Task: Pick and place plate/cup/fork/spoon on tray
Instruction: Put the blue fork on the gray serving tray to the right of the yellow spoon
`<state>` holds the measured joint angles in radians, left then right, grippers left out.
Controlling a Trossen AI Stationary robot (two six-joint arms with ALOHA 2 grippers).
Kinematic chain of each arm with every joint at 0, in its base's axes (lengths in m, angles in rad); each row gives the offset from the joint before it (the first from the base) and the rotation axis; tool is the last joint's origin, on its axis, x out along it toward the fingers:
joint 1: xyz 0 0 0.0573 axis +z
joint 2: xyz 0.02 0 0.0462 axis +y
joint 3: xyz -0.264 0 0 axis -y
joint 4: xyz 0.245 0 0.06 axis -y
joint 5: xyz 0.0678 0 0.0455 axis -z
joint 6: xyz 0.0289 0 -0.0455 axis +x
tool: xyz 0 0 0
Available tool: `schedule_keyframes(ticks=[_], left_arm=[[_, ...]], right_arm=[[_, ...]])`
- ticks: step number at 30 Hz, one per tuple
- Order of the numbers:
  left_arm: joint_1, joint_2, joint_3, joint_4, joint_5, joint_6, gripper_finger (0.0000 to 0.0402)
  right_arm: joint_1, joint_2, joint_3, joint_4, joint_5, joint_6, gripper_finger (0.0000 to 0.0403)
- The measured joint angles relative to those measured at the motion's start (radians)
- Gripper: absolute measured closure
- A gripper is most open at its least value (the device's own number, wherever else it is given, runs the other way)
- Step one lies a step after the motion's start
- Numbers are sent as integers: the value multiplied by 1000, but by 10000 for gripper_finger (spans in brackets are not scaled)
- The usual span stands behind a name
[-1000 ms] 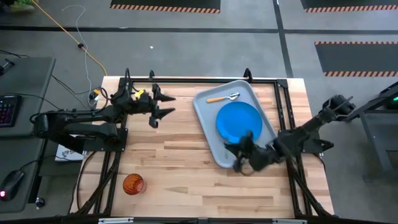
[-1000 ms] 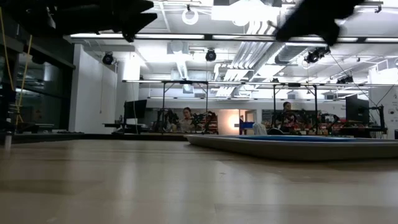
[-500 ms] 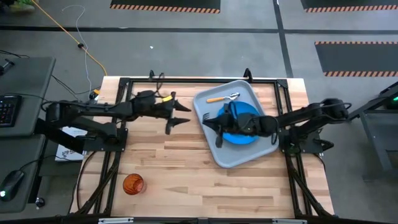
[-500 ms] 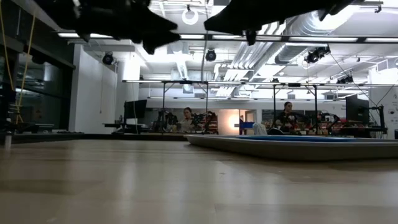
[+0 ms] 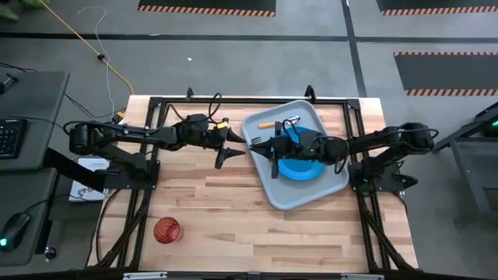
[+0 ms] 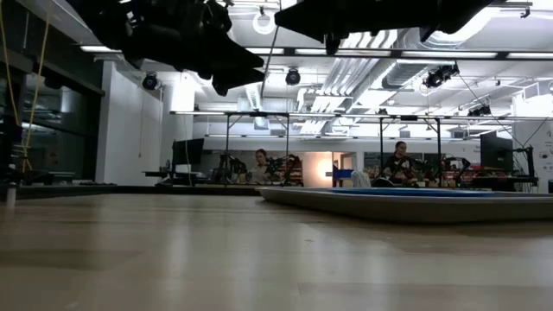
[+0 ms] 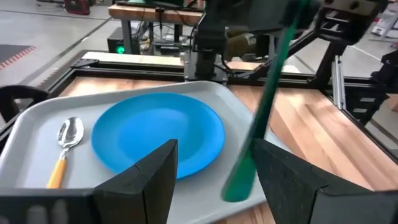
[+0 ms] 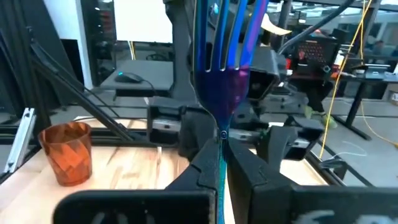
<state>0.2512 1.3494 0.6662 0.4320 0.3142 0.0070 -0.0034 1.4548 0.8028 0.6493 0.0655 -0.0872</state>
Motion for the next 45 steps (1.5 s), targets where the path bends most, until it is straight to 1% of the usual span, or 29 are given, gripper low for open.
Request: schedule_keyframes(ticks=[4, 7, 9, 14, 17, 21, 24, 26, 29, 36, 41, 45], left_arm=[[-11, 13, 0, 25, 19, -6, 202], [-20, 13, 0, 32, 87, -5, 202], [-28, 13, 0, 31, 102, -5, 202], [-44, 13, 0, 38, 103, -4, 202], [-52, 15, 0, 39, 63, -2, 202], [-59, 26, 0, 47, 30, 35, 202], [-75, 48, -2, 67, -54, 66, 202], [-84, 64, -1, 112, -106, 80, 202], [-88, 67, -1, 122, -144, 85, 202], [-103, 67, -1, 147, -243, 111, 202], [-119, 67, -1, 143, -256, 129, 202], [-127, 67, -1, 139, -209, 123, 202]], right_arm=[[-22, 0, 0, 5, -17, 0, 402], [-32, 0, 0, 7, -26, 0, 402], [-37, 0, 0, 11, -53, -1, 402], [-38, 0, 0, 58, -154, -3, 402], [-35, -1, 0, 80, -155, -4, 402], [-34, -1, 0, 75, -122, -1, 402], [-35, -1, 0, 75, -94, 0, 402], [-36, -1, 0, 75, -92, 0, 402], [-36, -1, 0, 75, -83, 0, 402], [-36, -1, 0, 75, 4, 10, 402], [-36, -1, 0, 75, 8, 16, 402], [-36, -1, 0, 75, 2, 2, 402]])
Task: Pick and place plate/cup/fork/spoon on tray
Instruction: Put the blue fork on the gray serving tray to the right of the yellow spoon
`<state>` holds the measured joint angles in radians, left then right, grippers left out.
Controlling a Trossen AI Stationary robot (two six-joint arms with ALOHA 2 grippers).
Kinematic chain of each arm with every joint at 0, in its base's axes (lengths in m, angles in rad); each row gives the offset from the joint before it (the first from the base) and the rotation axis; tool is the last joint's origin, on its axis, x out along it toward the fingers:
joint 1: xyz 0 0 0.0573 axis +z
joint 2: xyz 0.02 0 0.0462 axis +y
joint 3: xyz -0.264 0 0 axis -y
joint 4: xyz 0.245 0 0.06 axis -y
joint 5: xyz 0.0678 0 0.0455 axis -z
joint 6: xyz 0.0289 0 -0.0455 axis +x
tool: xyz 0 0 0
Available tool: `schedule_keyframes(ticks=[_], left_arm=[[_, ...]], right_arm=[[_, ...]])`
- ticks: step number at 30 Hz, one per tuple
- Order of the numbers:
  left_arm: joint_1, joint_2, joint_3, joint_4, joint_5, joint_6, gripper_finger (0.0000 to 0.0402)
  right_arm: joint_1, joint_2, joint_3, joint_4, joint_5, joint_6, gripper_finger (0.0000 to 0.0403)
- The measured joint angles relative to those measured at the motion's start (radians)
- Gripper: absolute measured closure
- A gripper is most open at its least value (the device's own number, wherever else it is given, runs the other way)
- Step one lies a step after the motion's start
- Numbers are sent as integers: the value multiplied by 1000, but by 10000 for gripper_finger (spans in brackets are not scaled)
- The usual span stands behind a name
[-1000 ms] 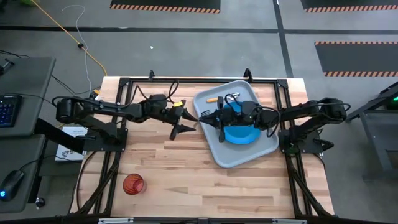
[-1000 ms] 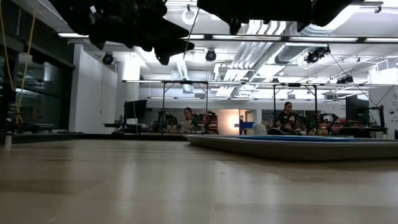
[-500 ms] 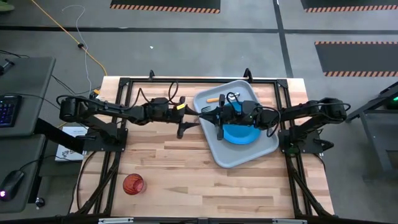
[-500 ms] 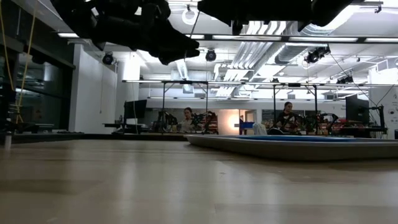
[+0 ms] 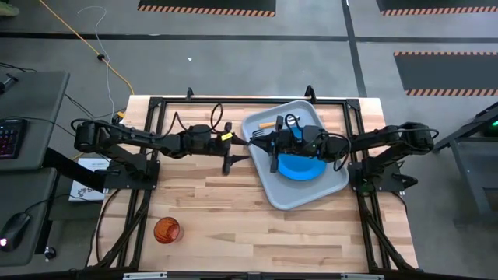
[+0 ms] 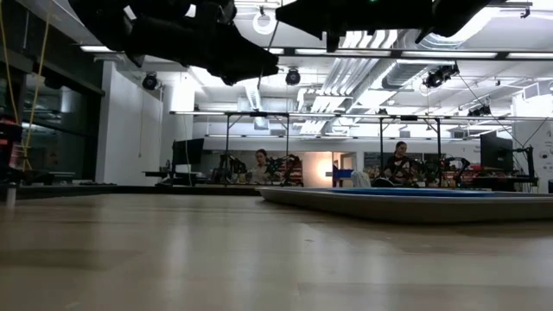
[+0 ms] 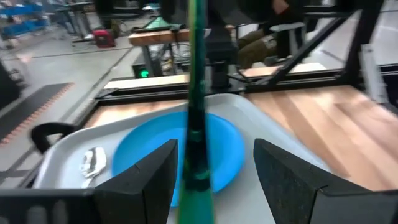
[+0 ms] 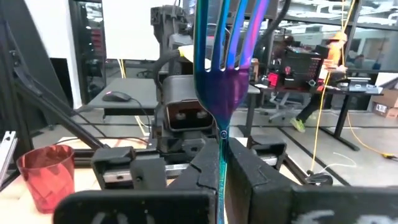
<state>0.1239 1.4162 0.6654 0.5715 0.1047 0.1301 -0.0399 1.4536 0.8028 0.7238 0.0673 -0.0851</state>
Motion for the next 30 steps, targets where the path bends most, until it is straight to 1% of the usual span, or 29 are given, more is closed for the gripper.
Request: schedule_keyframes(ticks=[3, 6, 8, 11, 18, 21, 27, 30], left_arm=[[-1, 0, 0, -4, 44, -21, 202], [-1, 0, 0, 1, 47, -23, 205], [0, 0, 0, 1, 41, -24, 214], [3, 0, 0, 0, 35, -23, 241], [8, 0, 0, -4, 31, -23, 325], [8, 0, 0, -4, 32, -21, 352], [8, 0, 0, -4, 35, -20, 356], [8, 0, 0, -5, 35, -21, 350]], right_arm=[[0, 0, 0, 0, -22, -6, 402], [0, 0, 0, 0, -23, -7, 402], [0, 0, 0, 0, -23, -9, 402], [0, 0, 0, 0, -23, -10, 402], [1, 0, 0, -3, -27, -11, 402], [0, 0, 0, -6, -36, -11, 402], [0, 0, 0, -8, -47, -10, 401], [0, 0, 0, -9, -47, -9, 392]])
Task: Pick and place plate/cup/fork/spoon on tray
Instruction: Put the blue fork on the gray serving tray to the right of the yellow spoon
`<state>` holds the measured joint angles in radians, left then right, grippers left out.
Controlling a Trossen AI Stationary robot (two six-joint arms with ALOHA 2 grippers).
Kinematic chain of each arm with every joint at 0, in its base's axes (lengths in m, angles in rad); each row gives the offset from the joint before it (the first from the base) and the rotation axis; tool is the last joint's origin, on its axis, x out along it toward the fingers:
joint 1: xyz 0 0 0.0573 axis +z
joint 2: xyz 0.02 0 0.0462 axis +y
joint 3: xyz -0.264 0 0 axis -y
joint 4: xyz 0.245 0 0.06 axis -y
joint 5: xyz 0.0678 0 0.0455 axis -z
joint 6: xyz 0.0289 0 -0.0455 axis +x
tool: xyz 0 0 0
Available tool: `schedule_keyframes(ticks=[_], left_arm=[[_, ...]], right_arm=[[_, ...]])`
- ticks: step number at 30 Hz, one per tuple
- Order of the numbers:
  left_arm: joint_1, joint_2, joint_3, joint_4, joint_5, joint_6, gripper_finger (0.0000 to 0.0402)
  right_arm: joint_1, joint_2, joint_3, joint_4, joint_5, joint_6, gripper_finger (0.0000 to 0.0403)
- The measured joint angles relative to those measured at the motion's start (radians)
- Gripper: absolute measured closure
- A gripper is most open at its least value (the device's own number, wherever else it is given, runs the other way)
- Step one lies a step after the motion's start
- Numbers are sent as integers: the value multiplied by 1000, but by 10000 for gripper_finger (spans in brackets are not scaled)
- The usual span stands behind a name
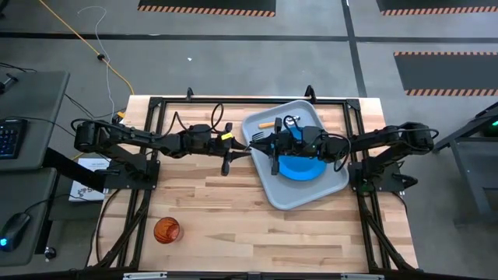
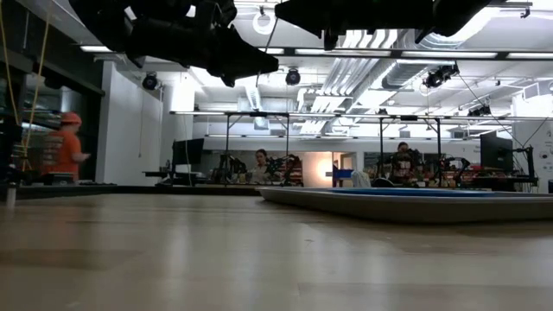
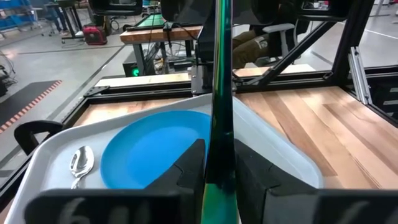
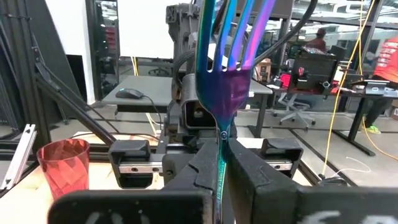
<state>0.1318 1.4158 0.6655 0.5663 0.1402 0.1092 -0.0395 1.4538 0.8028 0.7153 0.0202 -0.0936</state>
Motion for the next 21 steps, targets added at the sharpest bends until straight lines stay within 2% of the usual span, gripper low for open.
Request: schedule_keyframes(ticks=[5, 14, 21], left_arm=[[0, 0, 0, -3, 0, -2, 352], [14, -18, 1, -38, -1, -4, 353], [37, -112, 1, -179, -2, -35, 353]], right_arm=[[0, 0, 0, 0, -9, 31, 359], [0, 0, 0, -47, 55, 8, 258], [0, -5, 0, -109, 56, -21, 214]])
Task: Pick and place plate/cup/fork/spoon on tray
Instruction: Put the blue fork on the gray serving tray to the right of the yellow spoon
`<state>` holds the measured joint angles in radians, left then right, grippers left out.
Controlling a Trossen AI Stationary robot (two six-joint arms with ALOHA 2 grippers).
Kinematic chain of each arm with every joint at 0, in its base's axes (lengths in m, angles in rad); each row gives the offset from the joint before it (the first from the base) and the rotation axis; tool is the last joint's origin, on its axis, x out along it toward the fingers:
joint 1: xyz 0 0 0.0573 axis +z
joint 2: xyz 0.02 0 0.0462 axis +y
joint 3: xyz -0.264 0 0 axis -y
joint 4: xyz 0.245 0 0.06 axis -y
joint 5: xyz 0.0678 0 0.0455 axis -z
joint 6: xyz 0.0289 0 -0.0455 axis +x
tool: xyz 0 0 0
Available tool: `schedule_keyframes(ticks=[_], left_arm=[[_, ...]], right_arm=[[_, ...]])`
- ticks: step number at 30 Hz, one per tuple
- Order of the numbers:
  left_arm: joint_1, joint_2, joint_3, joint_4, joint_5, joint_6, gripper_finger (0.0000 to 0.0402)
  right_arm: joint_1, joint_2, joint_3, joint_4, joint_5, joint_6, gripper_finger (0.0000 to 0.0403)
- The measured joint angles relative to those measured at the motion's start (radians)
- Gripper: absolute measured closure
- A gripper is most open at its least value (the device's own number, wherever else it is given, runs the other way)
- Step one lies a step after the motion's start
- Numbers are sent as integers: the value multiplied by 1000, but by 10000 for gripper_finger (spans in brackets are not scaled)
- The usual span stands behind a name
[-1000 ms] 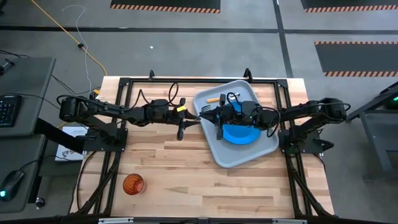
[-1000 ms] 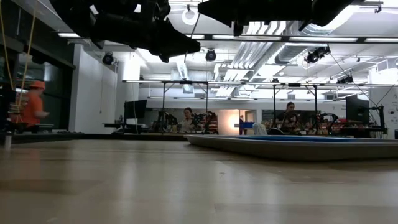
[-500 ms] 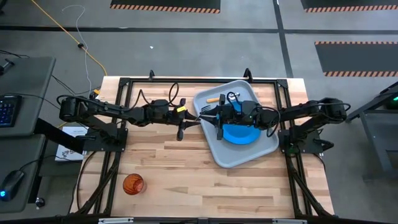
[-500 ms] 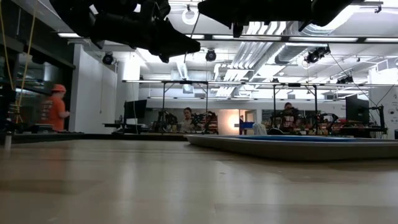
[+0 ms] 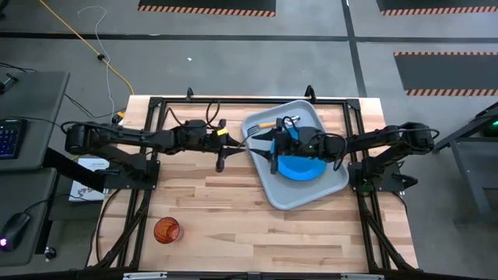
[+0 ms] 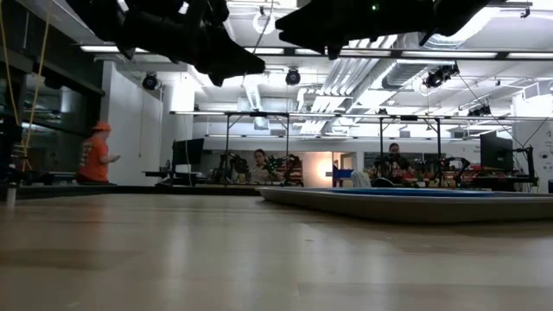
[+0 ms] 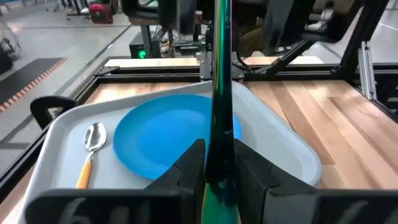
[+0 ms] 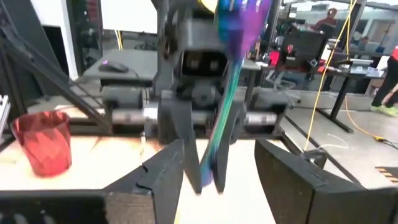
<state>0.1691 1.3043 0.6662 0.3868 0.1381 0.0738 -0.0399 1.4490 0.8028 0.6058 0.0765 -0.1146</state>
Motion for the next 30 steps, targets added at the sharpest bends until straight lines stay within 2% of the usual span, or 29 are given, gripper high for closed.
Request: schedule_keyframes(ticks=[5, 11, 13, 16, 21, 24, 30], left_arm=[[2, -72, -1, -136, 52, -56, 353], [4, -126, 0, -273, 362, -148, 353], [12, -143, 0, -353, 423, -209, 353], [16, -160, 0, -484, 434, -294, 353], [15, -157, -1, -640, 539, -405, 351], [14, -138, -1, -686, 563, -467, 349], [14, -109, 0, -675, 593, -516, 349]], right_arm=[[0, -3, 0, -61, -5, -27, 208], [0, -3, 0, -123, -77, -83, 208], [0, -4, 0, -127, -82, -100, 208], [0, -13, 0, -171, -80, -148, 208], [0, -33, 0, -223, -54, -182, 208], [5, -32, 0, -245, -64, -182, 208], [21, -32, 0, -331, -55, -186, 208]])
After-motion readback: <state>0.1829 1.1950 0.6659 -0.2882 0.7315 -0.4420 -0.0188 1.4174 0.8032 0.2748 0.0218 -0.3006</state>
